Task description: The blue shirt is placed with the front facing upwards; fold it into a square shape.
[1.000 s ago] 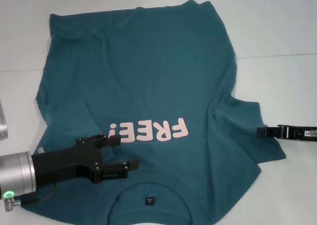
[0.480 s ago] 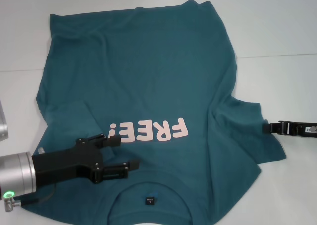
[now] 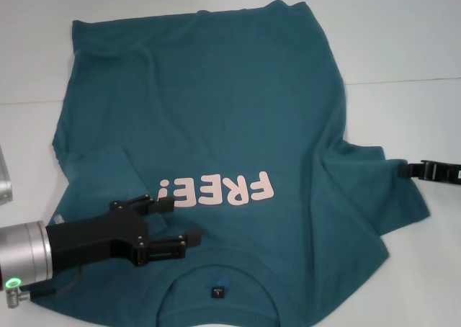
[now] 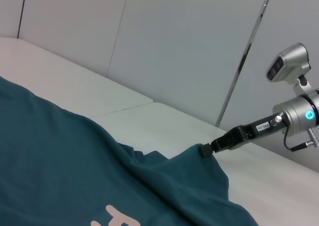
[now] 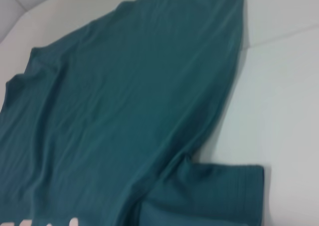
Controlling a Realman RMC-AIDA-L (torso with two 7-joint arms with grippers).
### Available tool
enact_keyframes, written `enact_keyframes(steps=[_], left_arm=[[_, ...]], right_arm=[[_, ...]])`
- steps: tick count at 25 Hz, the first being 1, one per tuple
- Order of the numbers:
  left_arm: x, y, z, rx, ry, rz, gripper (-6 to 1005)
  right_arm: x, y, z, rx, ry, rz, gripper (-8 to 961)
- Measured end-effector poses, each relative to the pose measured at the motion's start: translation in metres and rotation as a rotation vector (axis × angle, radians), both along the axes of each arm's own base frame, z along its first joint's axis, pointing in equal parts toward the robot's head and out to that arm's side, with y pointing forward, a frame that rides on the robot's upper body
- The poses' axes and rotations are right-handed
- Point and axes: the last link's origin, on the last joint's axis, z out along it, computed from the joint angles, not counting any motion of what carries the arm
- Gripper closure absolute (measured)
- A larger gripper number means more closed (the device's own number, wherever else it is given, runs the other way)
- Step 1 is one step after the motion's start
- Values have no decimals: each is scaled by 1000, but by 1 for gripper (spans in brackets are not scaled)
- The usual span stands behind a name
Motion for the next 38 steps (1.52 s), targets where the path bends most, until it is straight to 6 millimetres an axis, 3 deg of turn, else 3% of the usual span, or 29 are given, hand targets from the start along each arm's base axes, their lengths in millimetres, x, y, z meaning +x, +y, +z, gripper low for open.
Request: enact_keyframes(steps=[20,32,38], left_arm=[[3,3,1,7,-17,6,106],[5,6,2,18,-24,14,109],[5,6,2,16,-26,19,111]], right_arm=[[-11,21,38,91,-51,42,938],[-17,28,51,110,-84,73,931],[-30,36,47,95,-84,113,927]])
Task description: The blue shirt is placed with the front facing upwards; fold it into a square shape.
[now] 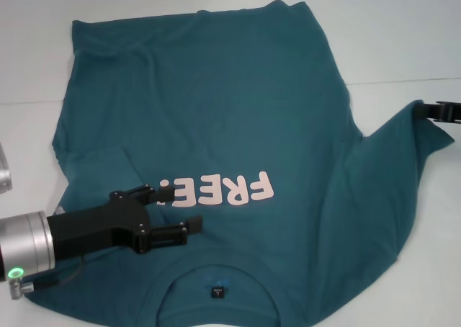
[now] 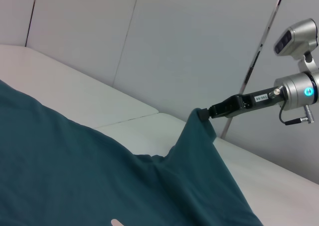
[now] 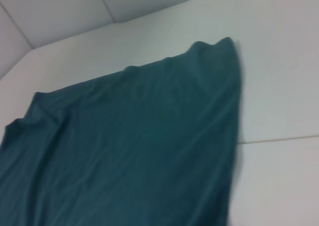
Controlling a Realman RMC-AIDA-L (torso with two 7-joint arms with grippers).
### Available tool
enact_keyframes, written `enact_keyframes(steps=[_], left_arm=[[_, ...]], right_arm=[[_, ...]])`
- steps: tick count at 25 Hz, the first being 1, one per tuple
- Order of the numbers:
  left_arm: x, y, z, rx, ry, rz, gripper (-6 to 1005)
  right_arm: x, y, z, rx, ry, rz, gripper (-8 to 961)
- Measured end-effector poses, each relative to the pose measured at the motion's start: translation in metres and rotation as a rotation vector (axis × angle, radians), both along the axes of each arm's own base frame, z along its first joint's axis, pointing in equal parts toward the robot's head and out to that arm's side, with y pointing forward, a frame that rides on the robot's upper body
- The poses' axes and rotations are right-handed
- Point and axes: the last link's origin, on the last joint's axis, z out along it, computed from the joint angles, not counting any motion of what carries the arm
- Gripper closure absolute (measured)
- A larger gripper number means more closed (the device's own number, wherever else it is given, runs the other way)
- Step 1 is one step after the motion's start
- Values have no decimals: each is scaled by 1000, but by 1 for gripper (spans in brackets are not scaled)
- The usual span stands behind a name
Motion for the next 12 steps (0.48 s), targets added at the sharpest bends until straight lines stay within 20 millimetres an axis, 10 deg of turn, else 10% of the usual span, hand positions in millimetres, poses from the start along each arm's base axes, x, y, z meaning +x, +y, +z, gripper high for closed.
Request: enact_keyframes(steps=[12], left_arm=[[-1,2,0,7,6,5,113]], right_arm=[[-66,21,-60,-178,-58,184,920]])
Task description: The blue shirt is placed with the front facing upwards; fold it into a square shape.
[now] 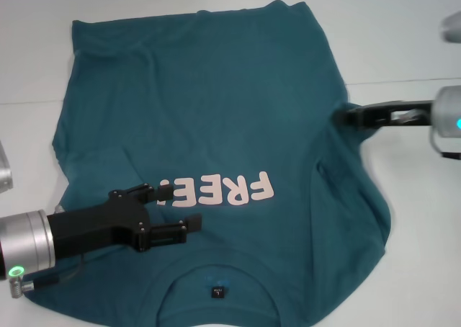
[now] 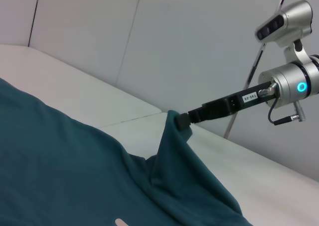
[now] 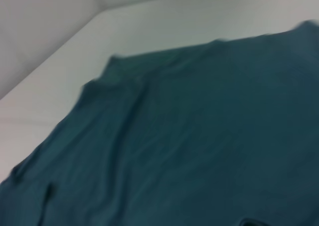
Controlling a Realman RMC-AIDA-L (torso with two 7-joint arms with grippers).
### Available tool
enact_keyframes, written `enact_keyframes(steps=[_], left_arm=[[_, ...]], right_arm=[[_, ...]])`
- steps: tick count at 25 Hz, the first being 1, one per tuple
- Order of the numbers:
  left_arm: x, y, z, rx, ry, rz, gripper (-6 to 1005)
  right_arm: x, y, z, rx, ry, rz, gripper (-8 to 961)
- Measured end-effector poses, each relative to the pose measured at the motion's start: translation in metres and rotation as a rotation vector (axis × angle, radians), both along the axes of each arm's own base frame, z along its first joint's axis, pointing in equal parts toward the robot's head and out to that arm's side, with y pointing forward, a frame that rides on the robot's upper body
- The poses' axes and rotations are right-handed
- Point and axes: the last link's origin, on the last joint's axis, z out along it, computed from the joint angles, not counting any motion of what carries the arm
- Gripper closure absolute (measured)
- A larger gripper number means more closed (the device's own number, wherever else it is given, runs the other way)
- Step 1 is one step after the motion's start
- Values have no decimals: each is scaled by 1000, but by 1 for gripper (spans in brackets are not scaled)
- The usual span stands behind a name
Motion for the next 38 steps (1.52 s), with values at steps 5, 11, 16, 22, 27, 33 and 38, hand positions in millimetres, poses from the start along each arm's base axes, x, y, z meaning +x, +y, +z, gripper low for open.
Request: enact_keyframes(steps=[5,11,16,22,27,33,38], left_arm=[[-2,0,-2,0,1,12,115],[-2,-1,-4,-5,-2,19,116],[-1,0,-4,-6,-2,15,117],[0,0,-4,-7,-2,13,119],[0,0,-5,-7,-2,12,120],[-1,0,-5,-6,-1,10,121],[-1,0,-5,-9,3,11,122]], right_arm=[[-22,-1,-25,-96,-52,75,895],[-24,-1,-26,-101,-57,86,760],[-13,-5,-18,-91,-44,52,635],[9,-10,-8,-61,-11,-58,333],[25,-16,-11,-66,28,-161,115],[35,-21,-23,-74,44,-213,68],[38,-24,-33,-79,47,-229,96]])
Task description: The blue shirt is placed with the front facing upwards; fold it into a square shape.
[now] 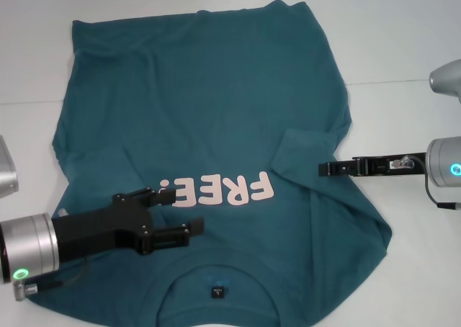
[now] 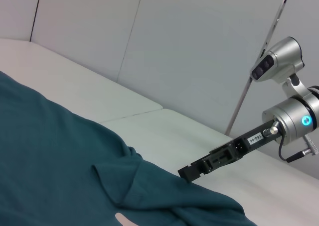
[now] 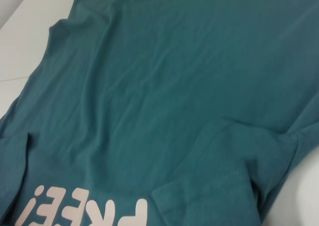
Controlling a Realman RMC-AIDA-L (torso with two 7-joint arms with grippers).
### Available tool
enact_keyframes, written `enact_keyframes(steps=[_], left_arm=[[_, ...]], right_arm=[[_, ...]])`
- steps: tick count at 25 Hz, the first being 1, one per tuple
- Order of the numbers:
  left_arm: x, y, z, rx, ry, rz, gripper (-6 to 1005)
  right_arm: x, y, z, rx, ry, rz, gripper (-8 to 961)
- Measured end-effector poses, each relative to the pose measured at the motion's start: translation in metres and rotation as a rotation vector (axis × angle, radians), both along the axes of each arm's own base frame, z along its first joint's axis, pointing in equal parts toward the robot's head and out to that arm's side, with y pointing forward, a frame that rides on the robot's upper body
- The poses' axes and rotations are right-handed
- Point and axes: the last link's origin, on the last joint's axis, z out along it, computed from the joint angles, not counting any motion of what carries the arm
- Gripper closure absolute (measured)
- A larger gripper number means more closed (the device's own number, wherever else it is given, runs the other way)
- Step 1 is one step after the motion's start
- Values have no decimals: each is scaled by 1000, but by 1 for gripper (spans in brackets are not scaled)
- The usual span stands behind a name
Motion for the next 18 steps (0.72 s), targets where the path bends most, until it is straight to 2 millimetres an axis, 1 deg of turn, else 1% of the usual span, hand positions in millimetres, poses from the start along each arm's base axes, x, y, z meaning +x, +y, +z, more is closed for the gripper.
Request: enact_keyframes(steps=[12,14,18], left_arm=[[-2,0,-1,2,11,5,125],[-2,0,-1,1,11,6,126],[-3,-1,-1,1,11,7,127]], right_arm=[[-5,0,-8,-13,6,11,179],[-5,-1,-8,-15,2,11,424],[-3,-2,-7,-16,2,8,565]])
